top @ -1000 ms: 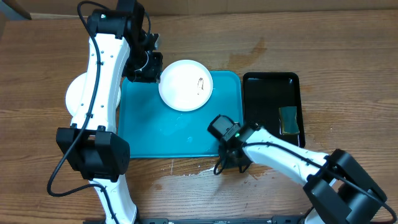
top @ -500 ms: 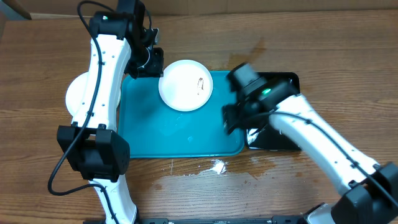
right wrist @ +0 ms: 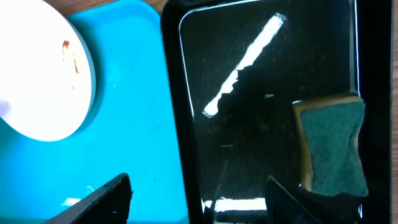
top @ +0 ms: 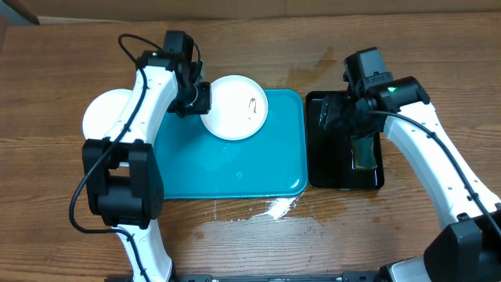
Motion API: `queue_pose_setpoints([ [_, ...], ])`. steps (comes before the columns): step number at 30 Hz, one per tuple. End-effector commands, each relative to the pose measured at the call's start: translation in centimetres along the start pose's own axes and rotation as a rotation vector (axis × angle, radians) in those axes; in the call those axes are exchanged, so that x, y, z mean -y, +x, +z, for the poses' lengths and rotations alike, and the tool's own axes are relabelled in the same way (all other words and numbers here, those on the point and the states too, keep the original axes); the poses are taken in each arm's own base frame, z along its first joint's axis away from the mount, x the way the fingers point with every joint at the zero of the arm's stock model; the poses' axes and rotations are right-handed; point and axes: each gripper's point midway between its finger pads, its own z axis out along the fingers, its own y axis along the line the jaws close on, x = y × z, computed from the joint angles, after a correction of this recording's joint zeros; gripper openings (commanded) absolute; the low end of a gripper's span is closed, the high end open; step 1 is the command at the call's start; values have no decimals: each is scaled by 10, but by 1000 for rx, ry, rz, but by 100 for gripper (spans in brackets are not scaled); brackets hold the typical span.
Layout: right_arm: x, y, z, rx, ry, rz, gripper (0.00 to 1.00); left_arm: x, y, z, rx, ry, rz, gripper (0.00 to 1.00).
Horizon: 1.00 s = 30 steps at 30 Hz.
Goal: Clean dirty plates on tray and stack at the side
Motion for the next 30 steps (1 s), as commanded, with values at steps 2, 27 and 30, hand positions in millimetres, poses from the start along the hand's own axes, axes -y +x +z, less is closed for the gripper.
queue_pose_setpoints([
  [2,-1,-6,-5,28,-6,-8,70,-6,4,21,15,-15,-81,34],
  [27,12,-13,-6,67,71,-29,71,-18,14,46,31,-56,-137,23],
  [30,12,-12,-5,65,72,-29,72,-16,9,53,66,-48,-129,24],
])
